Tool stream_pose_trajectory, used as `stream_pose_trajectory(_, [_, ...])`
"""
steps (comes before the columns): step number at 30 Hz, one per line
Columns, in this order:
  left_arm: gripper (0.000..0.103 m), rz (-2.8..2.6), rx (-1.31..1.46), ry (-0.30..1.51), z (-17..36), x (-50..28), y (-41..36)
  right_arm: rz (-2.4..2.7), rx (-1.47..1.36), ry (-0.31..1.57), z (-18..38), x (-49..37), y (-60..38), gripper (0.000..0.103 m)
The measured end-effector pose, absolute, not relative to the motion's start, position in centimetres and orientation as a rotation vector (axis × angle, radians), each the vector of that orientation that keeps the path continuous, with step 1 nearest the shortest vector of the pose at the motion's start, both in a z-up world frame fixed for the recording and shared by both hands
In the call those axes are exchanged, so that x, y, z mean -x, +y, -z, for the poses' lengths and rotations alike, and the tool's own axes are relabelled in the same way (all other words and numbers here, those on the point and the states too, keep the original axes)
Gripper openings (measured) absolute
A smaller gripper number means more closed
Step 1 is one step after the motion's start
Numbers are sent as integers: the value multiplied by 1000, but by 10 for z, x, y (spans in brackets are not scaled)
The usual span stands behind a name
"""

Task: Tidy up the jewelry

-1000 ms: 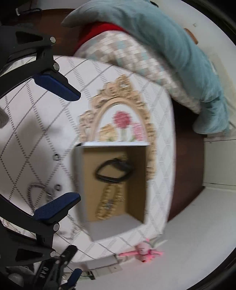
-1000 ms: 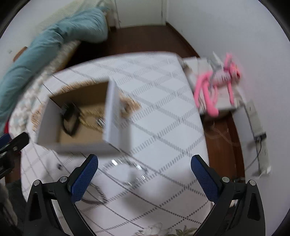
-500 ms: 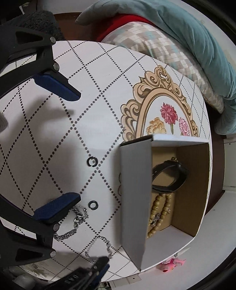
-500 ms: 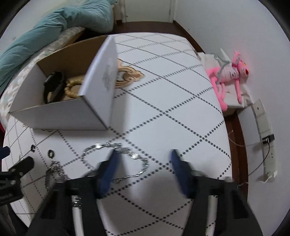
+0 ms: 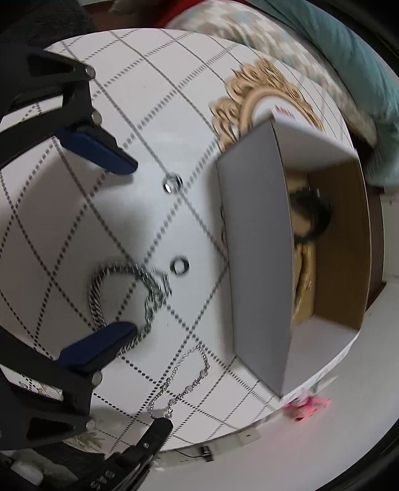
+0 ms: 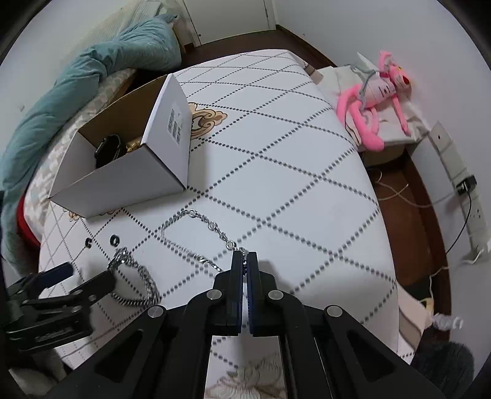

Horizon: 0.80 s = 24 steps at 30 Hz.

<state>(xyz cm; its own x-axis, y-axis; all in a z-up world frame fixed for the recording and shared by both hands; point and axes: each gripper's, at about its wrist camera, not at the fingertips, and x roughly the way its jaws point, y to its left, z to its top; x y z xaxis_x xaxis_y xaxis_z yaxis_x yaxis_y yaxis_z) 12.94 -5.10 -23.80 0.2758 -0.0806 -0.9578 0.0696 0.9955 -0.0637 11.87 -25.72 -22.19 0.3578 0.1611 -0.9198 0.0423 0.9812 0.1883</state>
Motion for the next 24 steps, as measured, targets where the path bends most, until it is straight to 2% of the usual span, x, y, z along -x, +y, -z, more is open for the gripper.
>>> stream_pose_trajectory(1, [81, 111, -7, 1295, 240, -130, -57, -79, -207, 1206, 221, -117, -260, 2])
stream_pose_trajectory(3, [74, 115, -64, 1274, 239, -129, -66, -76, -225, 1207, 221, -116, -263, 2])
stream_pose_trajectory(4, [63, 129, -73, 1260, 237, -128, -69, -75, -229, 1208, 220, -116, -265, 2])
stream_pose_trajectory(5, [44, 140, -82, 1248, 237, -130, -69, -76, -233, 1209, 221, -116, -266, 2])
stream_pose_trajectory(6, [35, 154, -92, 1238, 234, -130, -73, -78, -235, 1210, 221, -116, -267, 2])
stream_pose_trajectory(8, [2, 180, -110, 1234, 233, -131, -79, -81, -231, 1212, 221, -116, -266, 2])
stream_pose_trajectory(17, [2, 220, -2, 1203, 213, -138, -56, -165, -272, 1174, 195, -115, -253, 2])
stream_pose_trajectory(24, [2, 248, 74, 1125, 164, -138, -37, -262, -300, 1105, 146, -122, -237, 2])
